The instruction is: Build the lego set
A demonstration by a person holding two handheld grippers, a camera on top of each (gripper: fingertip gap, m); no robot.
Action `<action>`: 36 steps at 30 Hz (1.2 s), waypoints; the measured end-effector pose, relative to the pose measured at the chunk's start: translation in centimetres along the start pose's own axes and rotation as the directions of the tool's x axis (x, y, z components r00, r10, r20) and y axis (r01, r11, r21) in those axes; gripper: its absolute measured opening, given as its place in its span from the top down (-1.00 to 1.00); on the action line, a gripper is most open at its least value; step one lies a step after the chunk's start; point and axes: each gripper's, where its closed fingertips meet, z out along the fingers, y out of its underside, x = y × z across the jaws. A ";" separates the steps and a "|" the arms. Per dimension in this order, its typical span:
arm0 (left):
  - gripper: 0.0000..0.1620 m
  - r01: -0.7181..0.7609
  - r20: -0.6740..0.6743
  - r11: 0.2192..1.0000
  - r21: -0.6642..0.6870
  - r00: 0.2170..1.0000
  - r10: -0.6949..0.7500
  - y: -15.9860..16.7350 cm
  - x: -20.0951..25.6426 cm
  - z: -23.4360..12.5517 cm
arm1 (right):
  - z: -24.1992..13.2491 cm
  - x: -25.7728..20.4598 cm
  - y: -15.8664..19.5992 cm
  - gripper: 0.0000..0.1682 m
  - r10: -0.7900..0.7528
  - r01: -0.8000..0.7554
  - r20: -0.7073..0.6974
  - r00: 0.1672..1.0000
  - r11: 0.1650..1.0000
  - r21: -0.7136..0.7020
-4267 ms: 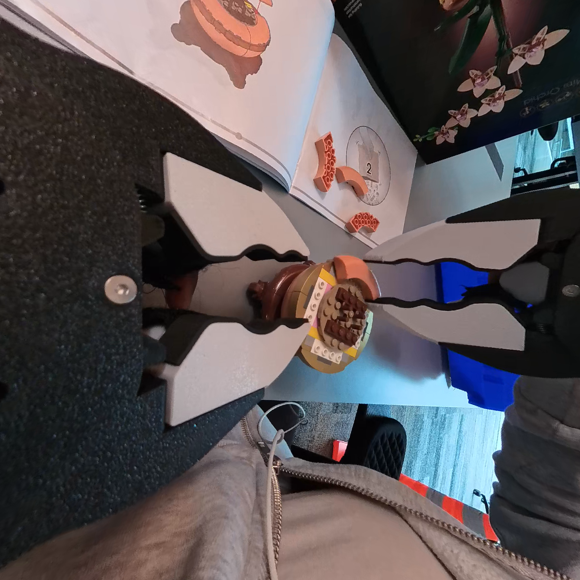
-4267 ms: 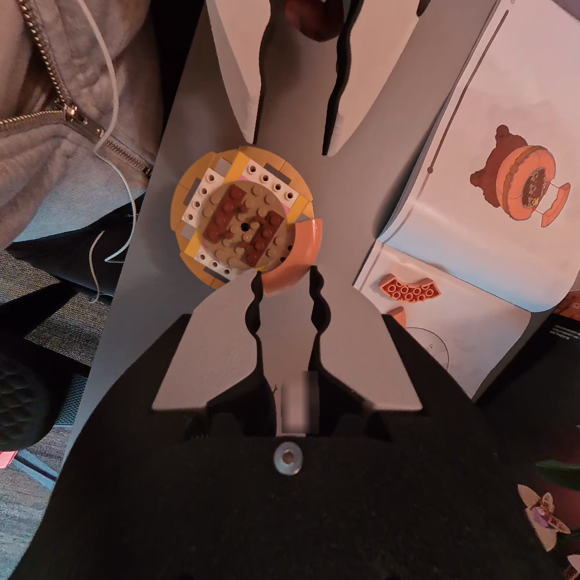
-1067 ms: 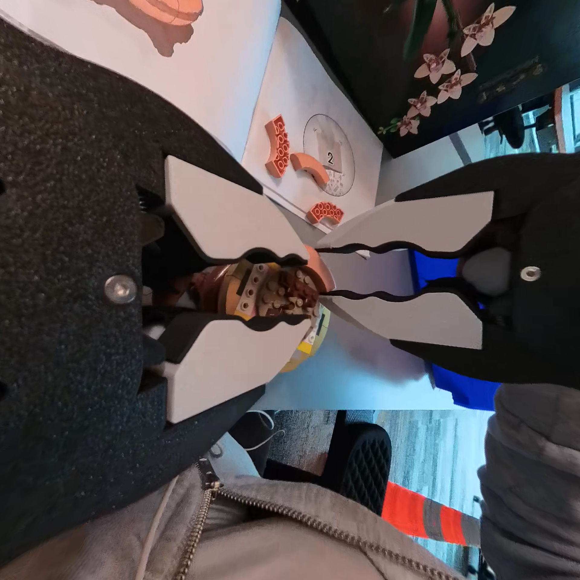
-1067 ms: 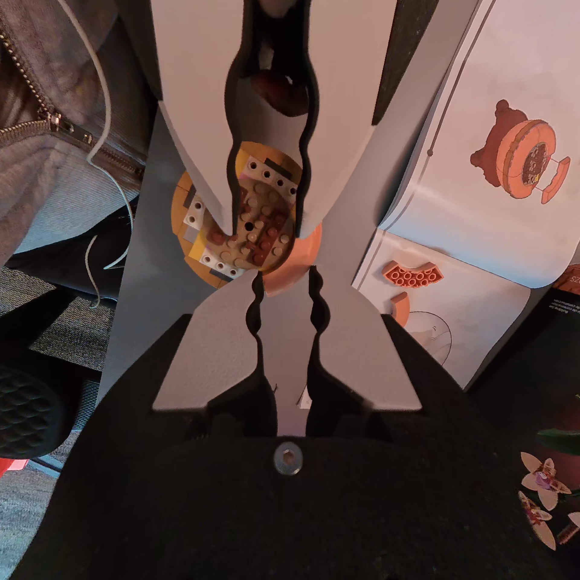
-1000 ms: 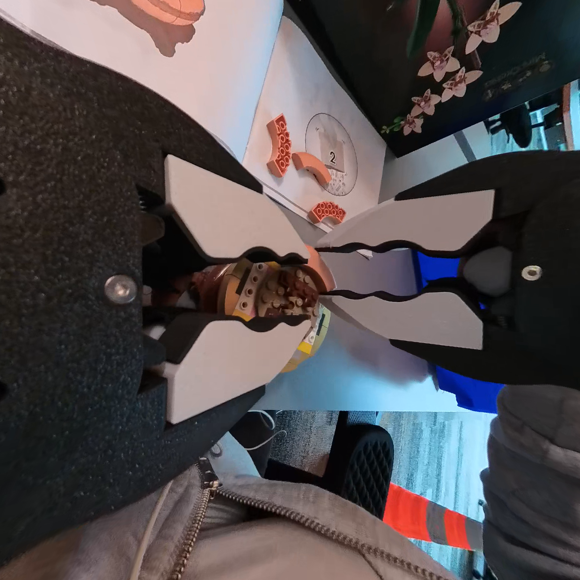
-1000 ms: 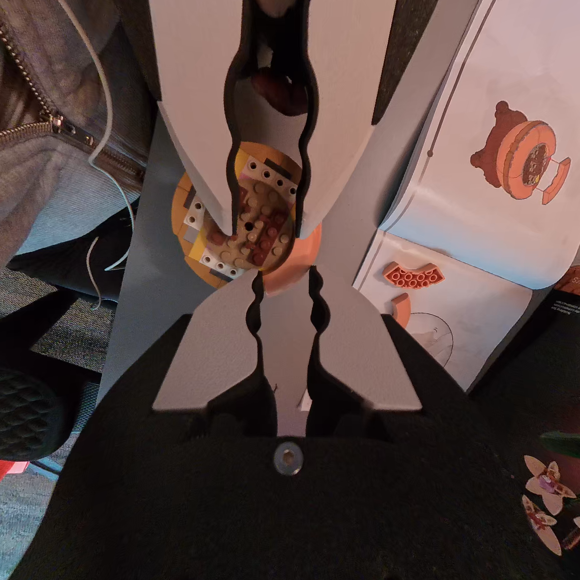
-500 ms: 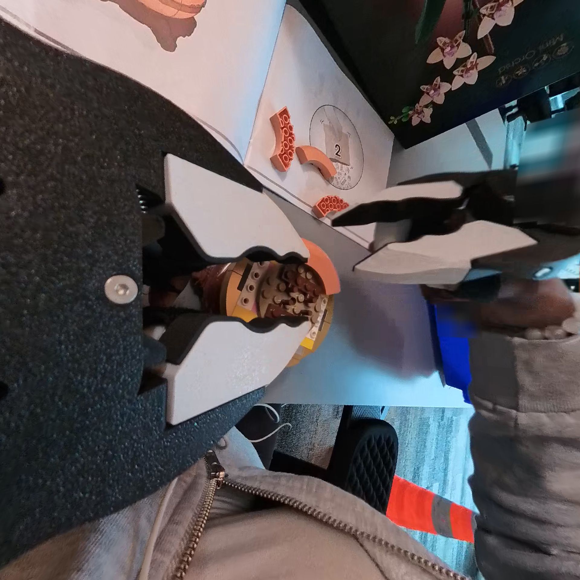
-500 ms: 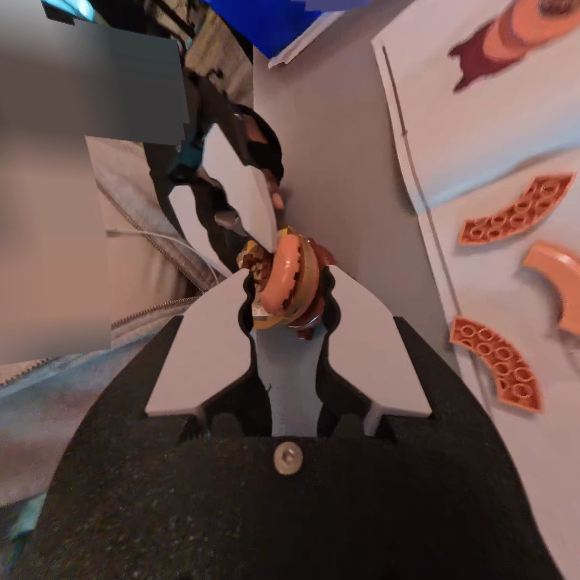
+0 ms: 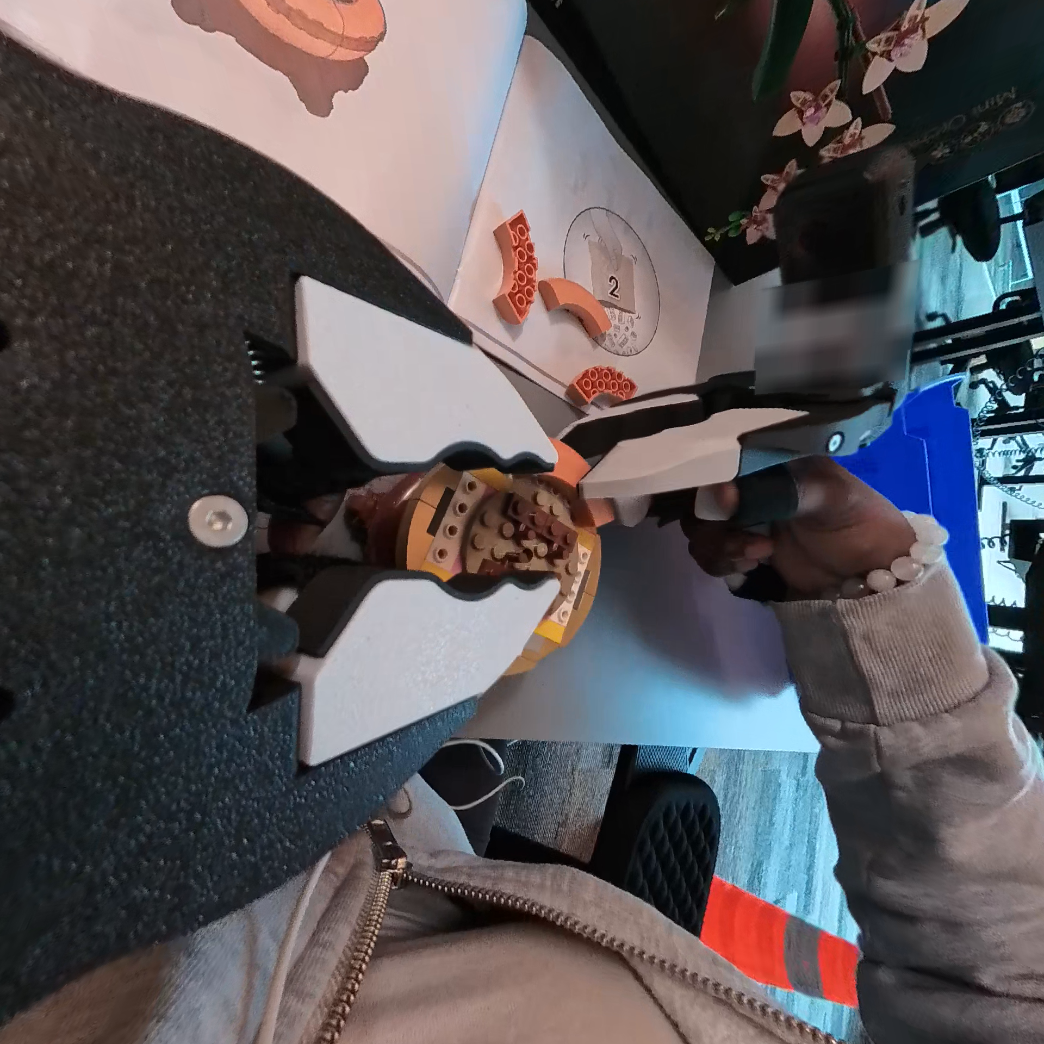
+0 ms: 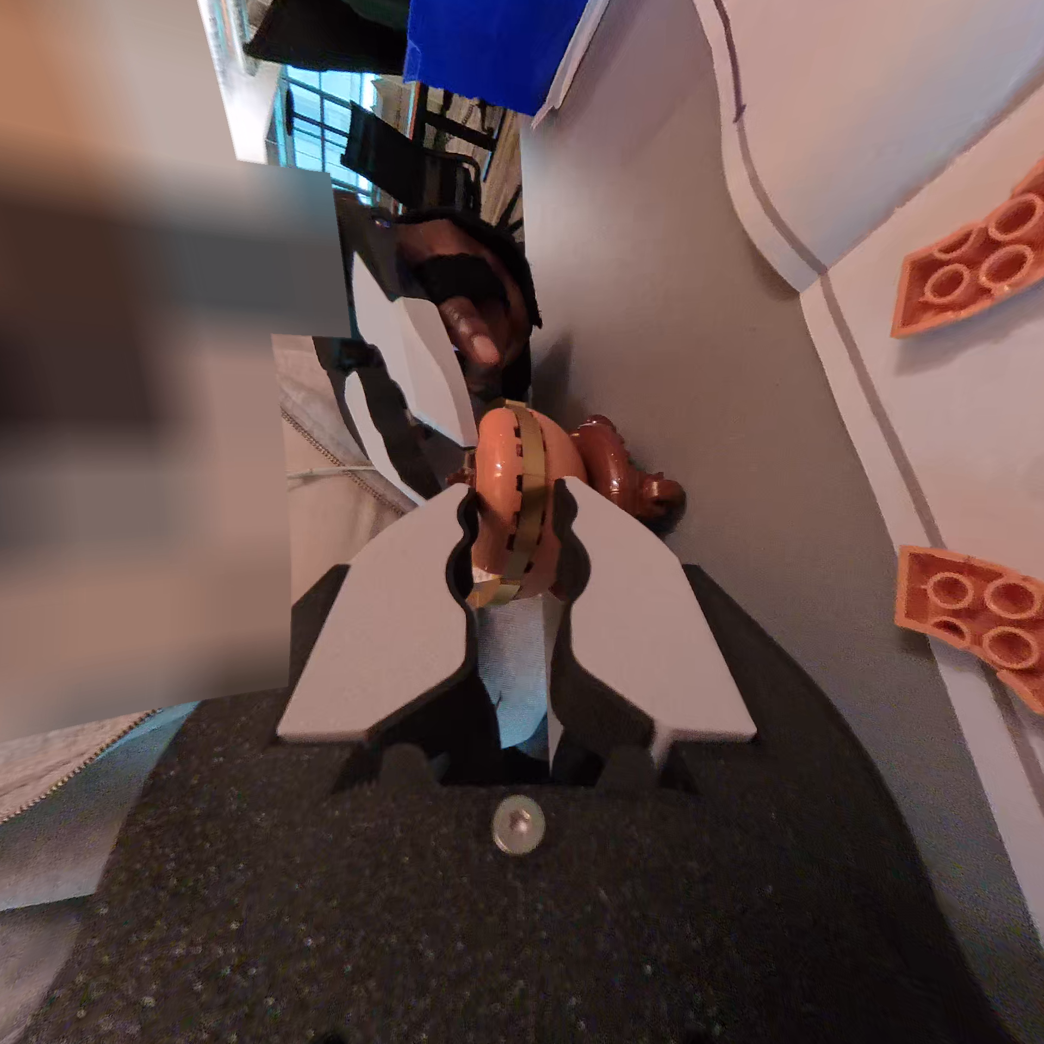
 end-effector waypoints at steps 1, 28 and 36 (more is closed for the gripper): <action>0.60 -0.002 0.002 1.000 -0.001 1.000 0.002 0.0 0.0 0.0 | 0.0 0.0 0.0 0.70 0.012 -0.012 0.008 1.000 1.000 -0.003; 0.05 -0.148 0.139 0.988 -0.050 0.978 0.153 0.6 0.7 -0.4 | 0.0 -0.5 0.9 0.68 -0.249 0.207 -0.216 0.944 0.958 -0.198; 0.10 -0.144 0.146 0.989 -0.043 0.978 0.149 0.7 0.8 -0.4 | -0.2 -1.4 0.2 0.77 -0.460 0.393 -0.268 0.846 0.880 -0.268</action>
